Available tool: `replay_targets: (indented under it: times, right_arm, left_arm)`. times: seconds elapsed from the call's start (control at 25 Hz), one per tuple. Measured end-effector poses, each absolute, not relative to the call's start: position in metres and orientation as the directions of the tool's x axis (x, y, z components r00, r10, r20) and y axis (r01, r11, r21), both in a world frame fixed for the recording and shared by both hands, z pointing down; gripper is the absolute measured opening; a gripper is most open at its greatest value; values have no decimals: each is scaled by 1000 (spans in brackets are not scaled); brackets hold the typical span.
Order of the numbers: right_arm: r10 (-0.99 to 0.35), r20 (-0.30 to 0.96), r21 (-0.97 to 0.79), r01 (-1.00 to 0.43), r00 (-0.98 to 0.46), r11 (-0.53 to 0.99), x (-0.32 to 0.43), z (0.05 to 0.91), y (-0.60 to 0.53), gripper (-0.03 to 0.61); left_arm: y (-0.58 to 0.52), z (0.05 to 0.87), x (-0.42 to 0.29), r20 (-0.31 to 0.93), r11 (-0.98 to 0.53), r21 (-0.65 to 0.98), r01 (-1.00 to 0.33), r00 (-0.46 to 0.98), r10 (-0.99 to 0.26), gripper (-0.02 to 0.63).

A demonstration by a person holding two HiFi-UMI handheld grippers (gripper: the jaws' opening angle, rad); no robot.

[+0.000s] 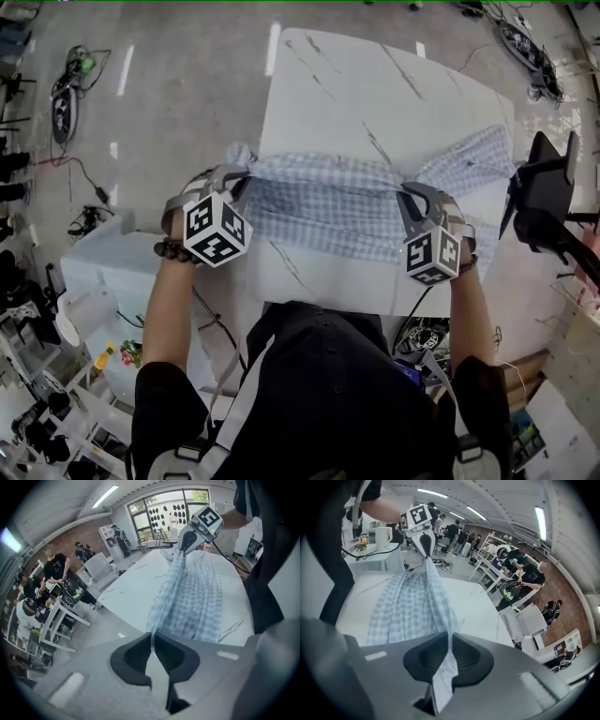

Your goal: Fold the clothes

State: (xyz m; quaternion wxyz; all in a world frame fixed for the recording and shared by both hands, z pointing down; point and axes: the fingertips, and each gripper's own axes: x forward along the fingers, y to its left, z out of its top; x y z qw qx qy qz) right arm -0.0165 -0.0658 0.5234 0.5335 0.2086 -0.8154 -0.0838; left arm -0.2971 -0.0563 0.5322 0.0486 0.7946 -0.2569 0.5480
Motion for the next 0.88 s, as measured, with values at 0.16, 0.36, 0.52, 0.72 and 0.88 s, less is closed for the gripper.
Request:
replay_targets:
  times: [0.16,0.36,0.52,0.72,0.88]
  right_arm:
    - [-437,834,359,-270,-338,894,-13,532,-22,32]
    - [-424,838,336,-288,-344,897,-9,549,11,32]
    - [-423,837,323,-309,-347,894,-2,556,30,32]
    - [-443,831,369,-262,-336,892,4,565,49,34]
    - [-469,816,415,-224,-338,882,6,568,61,35]
  left_arm:
    - [-6,537,-294,902,-860,-174,-479,273,-335,34]
    - [34,548,-287,914,-849,-145,-508,261,-312,34]
    - [57,556,-282,914,-834,-129,-536,261,-310,35]
    - [75,571,-279,914,-814,-134,-565,247,-321,35]
    - [88,576,-274,915,-795,-149,-588,222,-336,37]
